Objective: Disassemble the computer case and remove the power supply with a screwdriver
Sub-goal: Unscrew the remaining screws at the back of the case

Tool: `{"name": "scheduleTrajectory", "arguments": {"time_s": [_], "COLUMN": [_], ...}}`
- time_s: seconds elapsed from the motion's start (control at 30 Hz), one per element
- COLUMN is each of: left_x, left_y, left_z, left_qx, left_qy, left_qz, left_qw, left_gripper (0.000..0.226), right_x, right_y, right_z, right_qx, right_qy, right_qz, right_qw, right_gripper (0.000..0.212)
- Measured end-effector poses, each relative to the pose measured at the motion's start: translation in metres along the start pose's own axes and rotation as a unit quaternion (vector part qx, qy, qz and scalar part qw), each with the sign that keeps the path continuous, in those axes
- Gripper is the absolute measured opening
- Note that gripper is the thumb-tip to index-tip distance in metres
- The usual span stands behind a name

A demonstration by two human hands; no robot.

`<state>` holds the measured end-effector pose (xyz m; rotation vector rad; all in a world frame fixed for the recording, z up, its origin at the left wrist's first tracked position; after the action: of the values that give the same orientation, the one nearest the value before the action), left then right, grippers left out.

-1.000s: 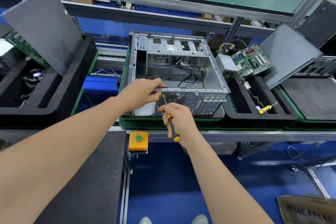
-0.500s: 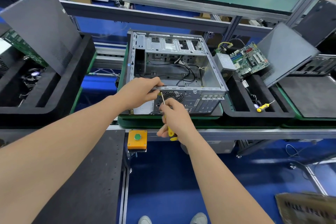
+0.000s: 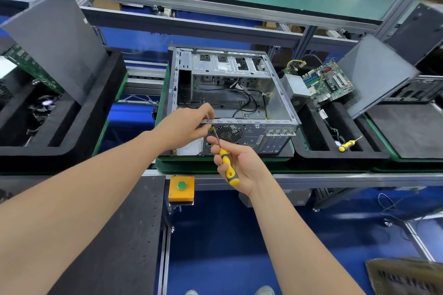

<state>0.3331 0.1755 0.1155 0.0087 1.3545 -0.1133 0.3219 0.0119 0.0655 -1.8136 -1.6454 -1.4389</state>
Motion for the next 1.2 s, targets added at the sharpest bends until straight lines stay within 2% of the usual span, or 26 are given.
{"name": "scheduleTrajectory", "arguments": {"time_s": [0.13, 0.2, 0.23, 0.33, 0.37, 0.4, 0.43, 0.5, 0.53, 0.57, 0.6, 0.67, 0.7, 0.73, 0.83, 0.97, 1.03, 1.13, 1.2], "left_x": [0.000, 0.001, 0.002, 0.004, 0.004, 0.004, 0.004, 0.003, 0.002, 0.001, 0.000, -0.002, -0.003, -0.004, -0.006, -0.009, -0.009, -0.008, -0.009], "left_y": [0.001, 0.001, 0.002, 0.004, 0.005, 0.005, 0.005, 0.006, 0.005, 0.005, 0.004, 0.003, 0.003, 0.004, 0.002, 0.002, 0.002, 0.002, 0.003], "left_z": [-0.001, 0.000, 0.000, 0.001, 0.001, 0.001, 0.001, 0.000, -0.001, -0.001, -0.002, -0.003, -0.003, -0.003, -0.002, -0.003, -0.003, -0.004, -0.003], "left_qx": [-0.002, -0.004, -0.006, -0.016, -0.020, -0.023, -0.025, -0.030, -0.032, -0.033, -0.034, -0.038, -0.040, -0.042, -0.042, -0.044, -0.042, -0.045, -0.045], "left_qy": [-0.005, -0.003, -0.001, 0.008, 0.010, 0.012, 0.012, 0.010, 0.009, 0.008, 0.009, 0.014, 0.017, 0.019, 0.025, 0.022, 0.023, 0.027, 0.027], "left_qz": [-0.006, -0.008, -0.010, -0.023, -0.031, -0.037, -0.042, -0.049, -0.052, -0.056, -0.061, -0.074, -0.079, -0.084, -0.091, -0.093, -0.090, -0.091, -0.092], "left_qw": [1.000, 1.000, 1.000, 1.000, 0.999, 0.999, 0.999, 0.998, 0.998, 0.998, 0.998, 0.996, 0.996, 0.995, 0.995, 0.994, 0.995, 0.995, 0.994], "left_gripper": [0.016, 0.016, 0.015, 0.015, 0.016, 0.018, 0.020, 0.024, 0.026, 0.027, 0.028, 0.029, 0.029, 0.029, 0.029, 0.030, 0.029, 0.029, 0.029], "right_x": [-0.001, 0.002, 0.006, 0.029, 0.035, 0.038, 0.039, 0.039, 0.036, 0.033, 0.027, 0.014, 0.010, 0.009, 0.009, 0.004, 0.005, 0.011, 0.014], "right_y": [0.005, 0.012, 0.017, 0.024, 0.023, 0.022, 0.021, 0.021, 0.022, 0.023, 0.024, 0.020, 0.017, 0.014, 0.014, 0.002, -0.007, -0.019, -0.019], "right_z": [0.000, -0.005, -0.008, -0.015, -0.015, -0.015, -0.016, -0.018, -0.018, -0.017, -0.015, -0.008, -0.006, -0.005, -0.003, -0.002, 0.000, 0.002, 0.004], "right_qx": [-0.087, -0.153, -0.190, -0.268, -0.272, -0.272, -0.272, -0.276, -0.278, -0.274, -0.256, -0.167, -0.117, -0.082, -0.051, -0.010, 0.007, 0.023, 0.013], "right_qy": [-0.054, -0.111, -0.151, -0.242, -0.262, -0.276, -0.284, -0.270, -0.252, -0.234, -0.224, -0.213, -0.198, -0.170, -0.073, -0.022, 0.013, 0.056, 0.058], "right_qz": [-0.159, -0.304, -0.398, -0.662, -0.702, -0.718, -0.720, -0.715, -0.698, -0.655, -0.582, -0.382, -0.292, -0.233, -0.148, -0.003, 0.091, 0.247, 0.269], "right_qw": [0.982, 0.934, 0.885, 0.656, 0.603, 0.578, 0.571, 0.583, 0.610, 0.664, 0.738, 0.884, 0.928, 0.954, 0.985, 1.000, 0.996, 0.967, 0.961], "right_gripper": [0.024, 0.023, 0.024, 0.023, 0.020, 0.018, 0.017, 0.019, 0.020, 0.022, 0.023, 0.024, 0.026, 0.027, 0.028, 0.019, 0.016, 0.021, 0.023]}}
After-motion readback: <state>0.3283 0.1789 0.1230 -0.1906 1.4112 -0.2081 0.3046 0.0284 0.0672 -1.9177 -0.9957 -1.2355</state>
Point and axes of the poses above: each hand's wrist, its own z-axis towards the middle knuckle, its own x-axis out of the palm, y = z × x, the point moved 6 cm from there along z, towards the middle knuckle, and after that the axes turned 15 degrees about z, right-handed, at the moved point
